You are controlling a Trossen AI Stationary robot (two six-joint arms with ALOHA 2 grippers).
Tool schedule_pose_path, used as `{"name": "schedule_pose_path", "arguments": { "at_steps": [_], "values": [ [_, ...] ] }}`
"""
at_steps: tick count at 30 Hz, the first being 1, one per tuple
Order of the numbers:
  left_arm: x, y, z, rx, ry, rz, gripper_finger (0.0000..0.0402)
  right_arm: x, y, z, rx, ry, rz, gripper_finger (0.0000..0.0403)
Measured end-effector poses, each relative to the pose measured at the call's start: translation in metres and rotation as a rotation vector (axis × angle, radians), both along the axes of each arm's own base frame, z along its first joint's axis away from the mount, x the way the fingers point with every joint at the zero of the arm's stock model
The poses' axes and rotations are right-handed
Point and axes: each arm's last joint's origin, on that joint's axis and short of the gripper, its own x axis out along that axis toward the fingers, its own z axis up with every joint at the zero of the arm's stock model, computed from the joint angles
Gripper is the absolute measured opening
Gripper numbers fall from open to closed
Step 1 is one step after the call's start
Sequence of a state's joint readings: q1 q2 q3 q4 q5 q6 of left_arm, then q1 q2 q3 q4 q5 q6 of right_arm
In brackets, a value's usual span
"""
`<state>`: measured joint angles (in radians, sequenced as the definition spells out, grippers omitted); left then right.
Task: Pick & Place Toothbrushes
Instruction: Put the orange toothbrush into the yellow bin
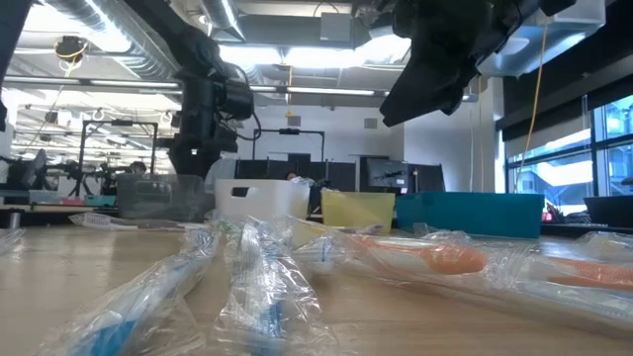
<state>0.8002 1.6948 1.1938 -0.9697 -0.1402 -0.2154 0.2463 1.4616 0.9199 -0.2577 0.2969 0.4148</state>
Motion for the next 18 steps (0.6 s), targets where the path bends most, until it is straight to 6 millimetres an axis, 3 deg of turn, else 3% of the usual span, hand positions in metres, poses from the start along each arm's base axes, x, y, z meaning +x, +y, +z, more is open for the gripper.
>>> {"name": "schedule_pose_path", "arguments": {
  "at_steps": [10,18],
  "values": [
    [0.001,-0.026,0.047,0.163,-0.123,-0.073,0.015,-0.005,0.015,-0.002,0.066,0.04,0.081,0.013],
    [0.019,-0.067,0.074,0.253,-0.254,-0.222,0.0149,-0.027,0.022,-0.015,0.059,0.262,0.05,0.0104]
  ]
}}
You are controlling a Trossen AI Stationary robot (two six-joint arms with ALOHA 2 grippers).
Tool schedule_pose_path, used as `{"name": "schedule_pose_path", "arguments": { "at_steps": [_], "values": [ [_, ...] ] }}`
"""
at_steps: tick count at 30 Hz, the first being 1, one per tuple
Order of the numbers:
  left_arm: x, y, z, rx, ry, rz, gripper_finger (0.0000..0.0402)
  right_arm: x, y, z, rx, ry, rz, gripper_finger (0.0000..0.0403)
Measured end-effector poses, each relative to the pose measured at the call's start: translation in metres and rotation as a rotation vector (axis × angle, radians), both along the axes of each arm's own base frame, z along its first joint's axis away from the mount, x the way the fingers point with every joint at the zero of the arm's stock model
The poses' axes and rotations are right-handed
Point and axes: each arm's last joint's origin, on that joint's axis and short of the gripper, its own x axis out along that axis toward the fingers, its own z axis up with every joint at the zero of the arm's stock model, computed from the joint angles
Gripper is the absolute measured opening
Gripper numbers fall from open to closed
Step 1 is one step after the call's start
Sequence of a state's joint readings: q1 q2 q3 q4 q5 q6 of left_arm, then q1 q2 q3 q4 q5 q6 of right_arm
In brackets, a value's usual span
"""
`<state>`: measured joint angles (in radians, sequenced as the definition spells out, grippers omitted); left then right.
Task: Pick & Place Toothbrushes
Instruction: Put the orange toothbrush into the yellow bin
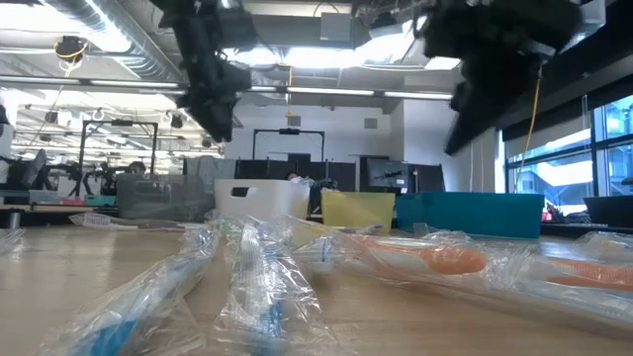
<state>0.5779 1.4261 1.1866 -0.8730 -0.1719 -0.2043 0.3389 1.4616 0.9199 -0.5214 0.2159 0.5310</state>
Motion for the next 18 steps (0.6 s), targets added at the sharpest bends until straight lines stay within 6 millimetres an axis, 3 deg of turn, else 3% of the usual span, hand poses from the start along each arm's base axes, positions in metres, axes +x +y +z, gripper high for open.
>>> {"name": "schedule_pose_path", "arguments": {
  "at_steps": [7,18],
  "values": [
    [0.03,-0.037,0.005,0.063,-0.098,-0.183,0.0143,-0.018,0.006,-0.007,-0.012,0.173,0.048,0.01],
    [0.052,-0.093,-0.034,0.074,-0.208,-0.361,0.0132,-0.042,0.013,-0.012,-0.047,0.39,0.117,0.0144]
  ]
}}
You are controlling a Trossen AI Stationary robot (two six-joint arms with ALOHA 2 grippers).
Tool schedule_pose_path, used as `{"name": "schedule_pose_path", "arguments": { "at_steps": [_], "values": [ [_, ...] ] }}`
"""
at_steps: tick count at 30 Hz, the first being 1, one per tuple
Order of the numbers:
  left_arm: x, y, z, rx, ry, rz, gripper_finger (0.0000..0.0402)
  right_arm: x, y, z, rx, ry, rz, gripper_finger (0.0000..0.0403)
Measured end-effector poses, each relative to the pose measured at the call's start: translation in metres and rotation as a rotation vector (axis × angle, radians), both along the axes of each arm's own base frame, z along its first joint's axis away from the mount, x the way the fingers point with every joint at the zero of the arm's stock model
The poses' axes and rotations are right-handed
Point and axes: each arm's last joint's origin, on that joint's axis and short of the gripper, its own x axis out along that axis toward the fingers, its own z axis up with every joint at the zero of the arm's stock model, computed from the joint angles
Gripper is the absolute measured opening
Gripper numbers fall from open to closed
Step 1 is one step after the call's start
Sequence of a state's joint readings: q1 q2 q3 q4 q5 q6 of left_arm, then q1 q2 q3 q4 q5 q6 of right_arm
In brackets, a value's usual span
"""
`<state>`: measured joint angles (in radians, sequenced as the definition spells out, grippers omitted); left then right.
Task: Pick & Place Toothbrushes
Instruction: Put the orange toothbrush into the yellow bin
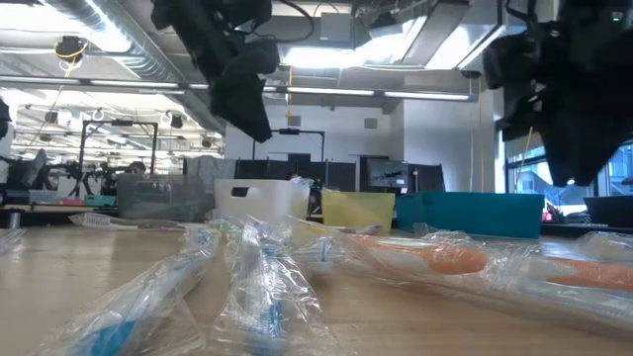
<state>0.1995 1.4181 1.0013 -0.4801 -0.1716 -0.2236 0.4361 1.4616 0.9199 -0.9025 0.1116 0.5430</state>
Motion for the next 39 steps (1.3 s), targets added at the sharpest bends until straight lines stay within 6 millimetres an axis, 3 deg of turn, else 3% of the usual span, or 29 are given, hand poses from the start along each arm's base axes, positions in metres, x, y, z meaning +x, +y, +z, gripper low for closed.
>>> {"name": "schedule_pose_path", "arguments": {
  "at_steps": [10,19,32,39],
  "values": [
    [0.003,-0.044,-0.037,-0.011,-0.14,-0.11,0.0132,-0.011,0.011,-0.002,-0.021,0.041,0.062,0.0169],
    [0.002,-0.075,-0.044,-0.029,-0.213,-0.195,0.0132,-0.03,0.011,-0.034,-0.028,0.071,0.011,0.0169],
    [0.003,-0.086,-0.043,-0.041,-0.24,-0.22,0.0132,-0.046,0.002,-0.064,-0.005,0.088,-0.028,0.0167],
    [0.003,-0.086,-0.043,-0.033,-0.232,-0.228,0.0132,-0.046,0.002,-0.066,0.006,0.081,-0.044,0.0118]
  ]
}}
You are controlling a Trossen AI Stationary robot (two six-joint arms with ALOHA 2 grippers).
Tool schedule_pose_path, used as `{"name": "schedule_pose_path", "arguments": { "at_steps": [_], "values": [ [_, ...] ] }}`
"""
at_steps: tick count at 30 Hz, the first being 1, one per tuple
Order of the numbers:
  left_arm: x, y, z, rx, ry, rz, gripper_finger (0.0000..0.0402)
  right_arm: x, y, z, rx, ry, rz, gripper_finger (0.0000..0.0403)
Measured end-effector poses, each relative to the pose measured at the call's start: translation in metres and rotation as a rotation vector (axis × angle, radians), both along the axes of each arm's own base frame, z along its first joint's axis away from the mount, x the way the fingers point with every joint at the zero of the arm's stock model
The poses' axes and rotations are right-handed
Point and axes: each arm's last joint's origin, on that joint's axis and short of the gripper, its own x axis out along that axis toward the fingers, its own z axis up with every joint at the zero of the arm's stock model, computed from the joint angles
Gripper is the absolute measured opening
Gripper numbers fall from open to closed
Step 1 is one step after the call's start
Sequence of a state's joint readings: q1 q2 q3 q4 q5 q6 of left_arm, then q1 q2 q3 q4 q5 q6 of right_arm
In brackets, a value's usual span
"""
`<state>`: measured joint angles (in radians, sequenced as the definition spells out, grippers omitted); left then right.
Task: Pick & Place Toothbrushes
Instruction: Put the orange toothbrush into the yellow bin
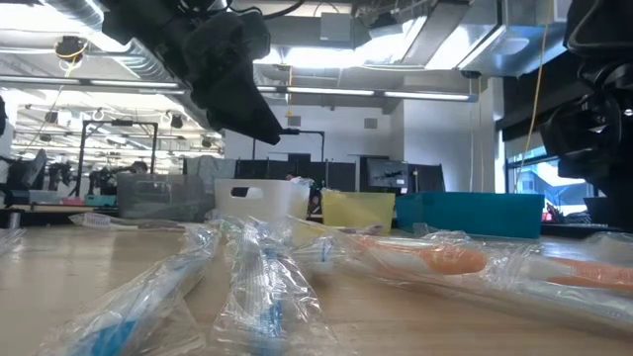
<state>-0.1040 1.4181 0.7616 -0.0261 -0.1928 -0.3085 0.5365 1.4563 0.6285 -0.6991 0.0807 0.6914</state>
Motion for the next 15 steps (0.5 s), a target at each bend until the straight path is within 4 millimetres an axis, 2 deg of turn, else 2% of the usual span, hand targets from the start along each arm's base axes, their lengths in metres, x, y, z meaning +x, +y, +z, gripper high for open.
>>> {"name": "schedule_pose_path", "arguments": {
  "at_steps": [9,15],
  "values": [
    [-0.0022,0.0002,-0.0026,0.015,0.037,-0.009,0.0132,0.0015,0.0011,-0.0003,0.015,-0.014,-0.001,0.0017],
    [-0.0045,0.0001,-0.0052,0.039,0.076,-0.028,0.0132,0.0045,0.0007,0.0008,-0.003,-0.039,-0.015,0.0015]
  ]
}}
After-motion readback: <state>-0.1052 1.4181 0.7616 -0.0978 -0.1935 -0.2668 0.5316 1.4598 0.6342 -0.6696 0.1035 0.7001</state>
